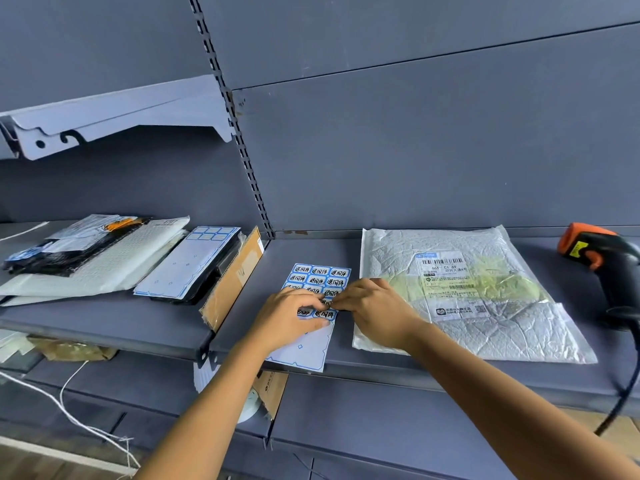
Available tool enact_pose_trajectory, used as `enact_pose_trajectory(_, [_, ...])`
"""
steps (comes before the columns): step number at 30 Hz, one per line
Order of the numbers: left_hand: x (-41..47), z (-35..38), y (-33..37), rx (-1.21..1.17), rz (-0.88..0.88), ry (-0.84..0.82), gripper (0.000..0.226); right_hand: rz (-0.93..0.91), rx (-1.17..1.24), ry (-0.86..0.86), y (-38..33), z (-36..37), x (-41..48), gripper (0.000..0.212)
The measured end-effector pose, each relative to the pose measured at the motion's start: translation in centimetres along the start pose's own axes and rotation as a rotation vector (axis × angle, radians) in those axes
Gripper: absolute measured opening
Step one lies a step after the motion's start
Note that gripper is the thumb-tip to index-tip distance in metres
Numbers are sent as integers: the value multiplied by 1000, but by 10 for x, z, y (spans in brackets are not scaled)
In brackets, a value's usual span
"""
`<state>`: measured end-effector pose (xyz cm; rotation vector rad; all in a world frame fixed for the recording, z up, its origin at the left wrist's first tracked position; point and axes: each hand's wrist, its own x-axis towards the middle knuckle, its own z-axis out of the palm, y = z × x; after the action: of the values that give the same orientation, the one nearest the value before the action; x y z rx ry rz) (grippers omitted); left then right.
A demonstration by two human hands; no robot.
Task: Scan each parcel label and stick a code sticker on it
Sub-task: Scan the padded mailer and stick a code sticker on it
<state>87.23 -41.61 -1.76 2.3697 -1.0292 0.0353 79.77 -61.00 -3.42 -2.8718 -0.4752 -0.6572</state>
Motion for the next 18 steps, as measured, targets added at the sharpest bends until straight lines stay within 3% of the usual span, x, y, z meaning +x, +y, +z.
enact_pose_trajectory(6, [-1,-6,6,46,-39,-15,19,9,6,8,-1,1,0,50])
enact_pose_trajectory(15, [0,1,9,-1,50,24,1,22,23,18,-2,0,0,51])
enact_pose_trajectory(18, [0,2,13,-82,-26,-6,10,31,23,10,-1,2,0,52])
